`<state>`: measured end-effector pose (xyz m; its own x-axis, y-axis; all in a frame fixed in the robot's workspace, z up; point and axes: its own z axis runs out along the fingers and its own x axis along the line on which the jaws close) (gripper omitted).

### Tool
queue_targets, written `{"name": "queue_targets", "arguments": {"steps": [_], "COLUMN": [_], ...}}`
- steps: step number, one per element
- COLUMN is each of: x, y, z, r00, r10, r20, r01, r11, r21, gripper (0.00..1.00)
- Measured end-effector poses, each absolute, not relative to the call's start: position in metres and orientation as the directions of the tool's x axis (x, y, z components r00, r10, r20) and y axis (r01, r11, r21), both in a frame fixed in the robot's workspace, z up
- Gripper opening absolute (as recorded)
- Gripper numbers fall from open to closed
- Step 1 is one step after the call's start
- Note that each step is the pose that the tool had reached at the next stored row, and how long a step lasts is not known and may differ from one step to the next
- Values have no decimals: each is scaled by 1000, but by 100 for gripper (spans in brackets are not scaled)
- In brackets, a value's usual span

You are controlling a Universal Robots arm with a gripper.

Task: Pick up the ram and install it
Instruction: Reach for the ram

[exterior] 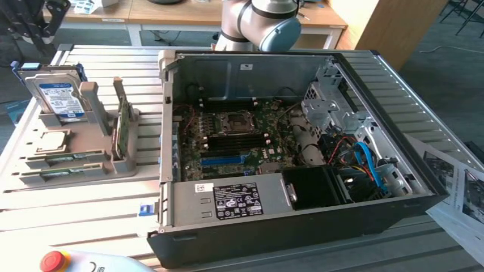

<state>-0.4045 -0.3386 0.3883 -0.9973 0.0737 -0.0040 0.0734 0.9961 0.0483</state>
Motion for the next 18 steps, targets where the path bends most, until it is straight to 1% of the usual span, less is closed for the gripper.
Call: {"name": "queue_targets", "arguments": {"steps": [18], "x": [-408], "y": [-357], "z": [388], "r00": [-997], "r10": [74], "r20": [-4], "r01": [73], "r11": [996], "r21": [48], "gripper": [11]}}
